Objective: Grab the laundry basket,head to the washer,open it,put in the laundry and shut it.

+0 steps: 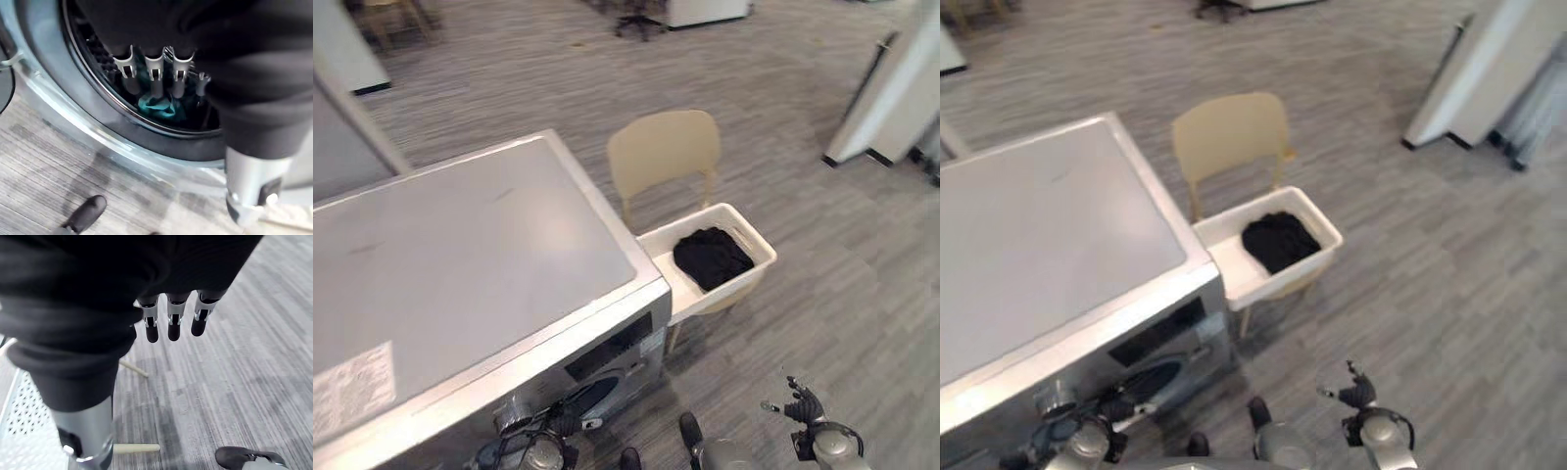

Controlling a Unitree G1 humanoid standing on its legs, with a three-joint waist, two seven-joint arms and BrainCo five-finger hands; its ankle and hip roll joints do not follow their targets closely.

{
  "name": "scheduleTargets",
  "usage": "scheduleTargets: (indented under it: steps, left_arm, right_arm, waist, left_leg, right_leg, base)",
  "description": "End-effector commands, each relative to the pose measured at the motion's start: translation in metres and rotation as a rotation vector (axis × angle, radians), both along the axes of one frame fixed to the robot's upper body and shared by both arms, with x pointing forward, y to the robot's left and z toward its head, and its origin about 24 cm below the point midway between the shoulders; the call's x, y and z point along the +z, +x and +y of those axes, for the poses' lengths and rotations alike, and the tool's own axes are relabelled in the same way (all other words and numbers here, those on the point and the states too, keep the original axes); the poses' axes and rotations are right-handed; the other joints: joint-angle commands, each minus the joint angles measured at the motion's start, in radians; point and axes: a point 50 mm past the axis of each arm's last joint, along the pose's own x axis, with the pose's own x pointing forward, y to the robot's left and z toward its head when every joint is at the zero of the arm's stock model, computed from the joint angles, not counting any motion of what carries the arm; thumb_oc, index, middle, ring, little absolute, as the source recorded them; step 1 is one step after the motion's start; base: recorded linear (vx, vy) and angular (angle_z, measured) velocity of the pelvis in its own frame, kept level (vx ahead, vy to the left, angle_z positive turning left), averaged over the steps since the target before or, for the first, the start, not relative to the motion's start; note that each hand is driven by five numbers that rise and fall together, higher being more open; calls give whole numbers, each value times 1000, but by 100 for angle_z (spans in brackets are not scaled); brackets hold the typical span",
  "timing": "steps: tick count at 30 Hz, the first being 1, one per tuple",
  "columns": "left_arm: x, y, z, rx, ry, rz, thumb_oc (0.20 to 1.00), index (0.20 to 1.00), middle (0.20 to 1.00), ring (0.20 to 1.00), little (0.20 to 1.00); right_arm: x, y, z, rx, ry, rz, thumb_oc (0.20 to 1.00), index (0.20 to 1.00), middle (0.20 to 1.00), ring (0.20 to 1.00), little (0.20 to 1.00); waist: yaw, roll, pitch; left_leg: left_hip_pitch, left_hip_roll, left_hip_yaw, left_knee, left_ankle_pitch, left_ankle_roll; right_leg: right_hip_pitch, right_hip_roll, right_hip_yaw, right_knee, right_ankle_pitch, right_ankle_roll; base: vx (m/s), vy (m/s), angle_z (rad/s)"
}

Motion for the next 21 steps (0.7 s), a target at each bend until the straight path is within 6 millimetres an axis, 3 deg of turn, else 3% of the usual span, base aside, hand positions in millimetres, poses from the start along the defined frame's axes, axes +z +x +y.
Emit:
scheduleTargets:
  steps: [1,2,3,4,5,6,8,9,10,11,12,14,17,18,20,21]
  left_arm:
    - [26,48,-9,-68,4,-221,1000,1000,1000,1000,1000]
    - [32,54,-11,-74,-9,-256,1000,1000,1000,1000,1000]
    - [33,56,-12,-80,-11,-263,1000,1000,1000,1000,1000]
    - [33,56,-12,-80,-11,-263,1000,1000,1000,1000,1000]
    - [35,57,-12,-82,-7,-269,1000,1000,1000,1000,1000]
    - [34,57,-13,-98,6,-264,1000,1000,1000,1000,1000]
    - [32,57,-19,-125,-5,-258,1000,1000,1000,1000,1000]
    - [32,56,-19,-125,-5,-257,1000,1000,1000,1000,1000]
    - [35,61,-28,-135,-35,-276,1000,1000,1000,1000,1000]
    - [35,61,-28,-135,-36,-277,1000,1000,1000,1000,1000]
    - [38,67,-38,-152,-73,-293,1000,1000,1000,1000,1000]
    - [40,69,-44,-165,-87,-308,1000,1000,1000,1000,1000]
    - [39,68,-47,-167,-94,-304,1000,1000,1000,1000,1000]
    - [39,68,-49,-170,-97,-303,1000,1000,1000,1000,1000]
    - [38,68,-48,-173,-94,-301,1000,1000,1000,1000,1000]
    - [38,68,-46,-173,-83,-300,1000,1000,1000,1000,1000]
  right_arm:
    - [17,22,-4,17,-36,-107,1000,1000,1000,1000,1000]
    - [20,26,-3,10,-34,-138,1000,1000,1000,1000,1000]
    - [21,27,-2,10,-39,-143,1000,1000,1000,1000,1000]
    - [21,27,-2,10,-39,-143,1000,1000,1000,1000,1000]
    - [21,27,-1,16,-48,-147,1000,1000,1000,1000,1000]
    - [20,26,0,22,-58,-141,1000,1000,1000,1000,1000]
    - [19,22,-4,20,-68,-127,1000,1000,1000,1000,1000]
    - [19,21,-4,20,-68,-126,1000,1000,1000,1000,1000]
    - [22,23,-7,33,-86,-132,1000,1000,1000,1000,1000]
    - [22,23,-7,33,-87,-133,1000,1000,1000,1000,1000]
    - [24,28,-11,42,-111,-130,1000,1000,1000,1000,1000]
    - [27,30,-10,53,-112,-145,1000,1000,1000,1000,1000]
    - [27,30,-10,66,-120,-142,1000,1000,1000,1000,1000]
    - [27,30,-12,70,-136,-138,1000,1000,1000,1000,1000]
    - [26,29,-14,66,-143,-131,1000,1000,1000,1000,1000]
    - [26,29,-15,58,-147,-133,1000,1000,1000,1000,1000]
  waist:
    - [28,6,46]
    - [43,20,53]
    - [50,27,54]
    - [49,27,55]
    - [60,39,55]
    - [59,39,46]
    - [40,46,35]
    - [42,48,35]
    - [48,44,57]
    - [49,47,59]
    - [72,42,85]
    - [89,26,90]
    - [97,25,92]
    - [110,31,99]
    - [116,36,98]
    - [119,41,105]
  left_leg:
    - [-7,3,-32,38,-95,-24]
    - [2,31,26,44,-101,-29]
    - [6,45,53,47,-101,-30]
    - [7,45,52,47,-102,-30]
    - [26,63,79,48,-125,-37]
    - [50,78,155,52,-139,-42]
    - [48,103,200,173,-185,-50]
    - [46,107,201,181,-189,-52]
    - [1,157,179,361,-177,-63]
    - [-5,165,178,375,-182,-67]
    - [-83,183,79,489,-122,-99]
    - [-147,116,14,459,-121,-79]
    - [-166,85,-9,384,-133,-72]
    - [-211,56,-33,318,-85,-75]
    - [-234,49,-27,271,-43,-84]
    - [-251,55,17,231,-2,-97]
  right_leg:
    - [63,20,-106,-60,16,59]
    - [50,-49,-331,-36,-14,40]
    - [48,-82,-422,-18,-29,30]
    - [48,-83,-423,-17,-30,30]
    - [61,-113,-507,4,-62,36]
    - [76,-154,-591,10,-65,35]
    - [116,-138,-536,-35,-82,30]
    - [117,-136,-535,-37,-81,28]
    - [143,-113,-499,-47,-91,4]
    - [144,-108,-499,-48,-92,1]
    - [190,-80,-481,-75,-107,-27]
    - [198,-80,-457,-93,-95,-30]
    - [217,-73,-426,-106,-101,-21]
    - [239,-55,-411,-118,-107,-20]
    - [249,-42,-409,-126,-113,-22]
    - [273,-25,-418,-134,-126,-22]
  base:
    - [-70,-122,-222]
    - [-32,-125,-147]
    - [-26,-121,-111]
    - [53,-67,-128]
    - [72,-136,-113]
    - [168,-240,-165]
    - [151,-190,-146]
    - [135,-203,-114]
    - [85,-188,-69]
    - [161,-317,-83]
    - [67,-173,-74]
    - [93,-104,-44]
    - [165,-9,-51]
    - [169,-5,-34]
    - [148,-16,-8]
    - [294,7,7]
